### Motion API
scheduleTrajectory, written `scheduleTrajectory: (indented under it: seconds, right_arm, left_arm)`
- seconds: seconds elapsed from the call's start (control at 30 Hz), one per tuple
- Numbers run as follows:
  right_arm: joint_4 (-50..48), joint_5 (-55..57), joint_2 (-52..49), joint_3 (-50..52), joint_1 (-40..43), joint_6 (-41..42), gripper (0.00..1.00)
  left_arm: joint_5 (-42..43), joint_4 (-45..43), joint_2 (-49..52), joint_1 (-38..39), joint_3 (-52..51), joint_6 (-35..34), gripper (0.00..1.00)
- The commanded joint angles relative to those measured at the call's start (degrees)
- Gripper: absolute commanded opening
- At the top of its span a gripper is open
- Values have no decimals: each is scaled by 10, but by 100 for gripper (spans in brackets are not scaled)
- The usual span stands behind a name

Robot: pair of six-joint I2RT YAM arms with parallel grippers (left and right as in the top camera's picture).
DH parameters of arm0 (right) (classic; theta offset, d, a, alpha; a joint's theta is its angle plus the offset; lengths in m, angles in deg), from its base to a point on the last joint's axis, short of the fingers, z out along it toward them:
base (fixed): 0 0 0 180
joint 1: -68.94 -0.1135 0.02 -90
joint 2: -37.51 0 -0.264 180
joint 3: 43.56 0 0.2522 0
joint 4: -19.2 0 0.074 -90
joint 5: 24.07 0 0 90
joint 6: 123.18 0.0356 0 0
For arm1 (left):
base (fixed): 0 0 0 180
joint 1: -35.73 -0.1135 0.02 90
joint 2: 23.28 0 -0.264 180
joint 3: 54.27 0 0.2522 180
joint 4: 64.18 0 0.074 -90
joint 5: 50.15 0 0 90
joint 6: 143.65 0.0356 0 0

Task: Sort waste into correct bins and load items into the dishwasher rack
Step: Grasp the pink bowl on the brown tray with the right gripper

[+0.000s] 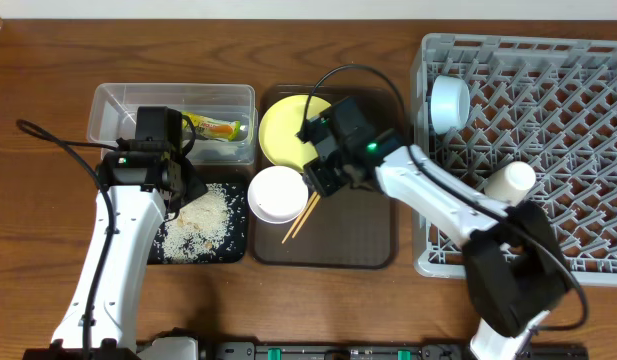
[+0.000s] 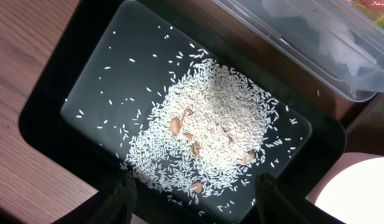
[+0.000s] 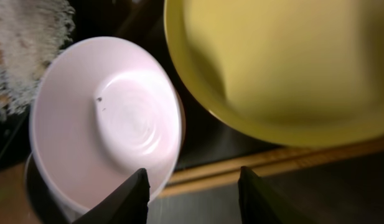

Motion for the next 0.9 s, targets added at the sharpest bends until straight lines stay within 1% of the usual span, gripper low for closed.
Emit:
scheduleTrajectory:
  seconds: [0.0, 0.17, 0.2, 0.27, 0.33, 0.43, 0.6, 0.87]
  right_arm:
    - [-13, 24, -26, 1, -16, 43, 43]
    - [-22, 40, -58, 1, -32, 66, 42]
    - [-21, 46, -62, 1, -34, 71, 38]
    - [-16, 59, -65, 1, -35, 73, 24]
    - [-14, 66, -64, 1, -35, 73, 13]
    - [-9, 94, -54, 1, -31, 73, 1]
    - [-2, 146, -5, 1, -8, 73, 1]
    - [3, 241, 103, 1, 37, 63, 1]
  left_arm:
    - [-11, 3, -9, -3, 2, -7, 64]
    - [-11, 3, -8, -3, 2, -7, 64]
    - [-11, 3, -9, -3, 2, -7, 64]
    - [-11, 3, -8, -3, 2, -7, 64]
    - [-11, 3, -8, -3, 2, -7, 64]
    - [-11, 3, -8, -3, 2, -7, 64]
    - [-11, 3, -8, -3, 2, -7, 64]
    - [-11, 3, -8, -3, 2, -7, 64]
